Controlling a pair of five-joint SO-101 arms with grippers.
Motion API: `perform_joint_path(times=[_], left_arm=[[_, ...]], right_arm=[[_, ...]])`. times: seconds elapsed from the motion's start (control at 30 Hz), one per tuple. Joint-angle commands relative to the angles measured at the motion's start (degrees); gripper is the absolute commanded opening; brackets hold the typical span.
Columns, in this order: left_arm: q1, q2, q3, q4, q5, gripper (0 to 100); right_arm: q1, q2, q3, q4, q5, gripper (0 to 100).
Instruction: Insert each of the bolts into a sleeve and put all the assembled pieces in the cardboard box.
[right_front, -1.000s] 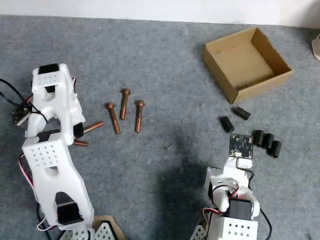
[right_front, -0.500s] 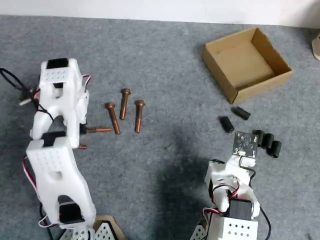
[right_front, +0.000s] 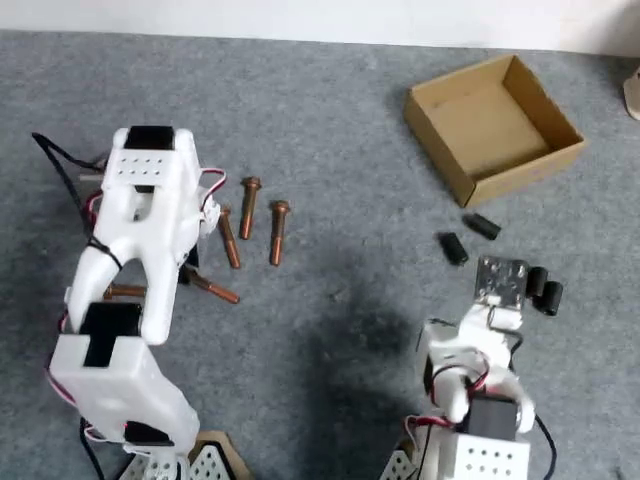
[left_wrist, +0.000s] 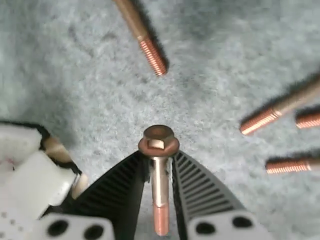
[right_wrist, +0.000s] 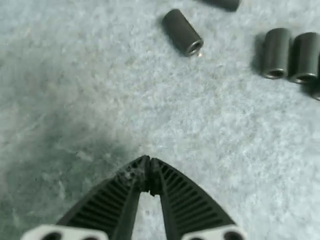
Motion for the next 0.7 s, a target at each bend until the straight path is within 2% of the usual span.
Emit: perform_joint_path(times=[0.0,0.2,0.33,0.47,0.67], left_arm=[[0.84,-6.9,-0.4,0.88,-3.87,1],[0.75,-13.49,1.89,0.97,-13.1,1],[0.13,-16.75,6.73,0.97,-19.78,1],[-1.71,-18.15,7.43,0.88,-22.15,1],[-6.46,-18.33,7.6,-0.62,-21.71,1]], right_arm=[[3.91,16.48,-13.58,-0.75,-0.62,0.4],[12.44,44.44,-34.42,-0.84,-0.18,0.4],[13.93,57.19,-47.87,-0.4,1.05,0.4],[14.37,65.36,-57.1,2.33,2.2,0.6],[16.48,75.82,-64.84,4.35,4.57,1.5]])
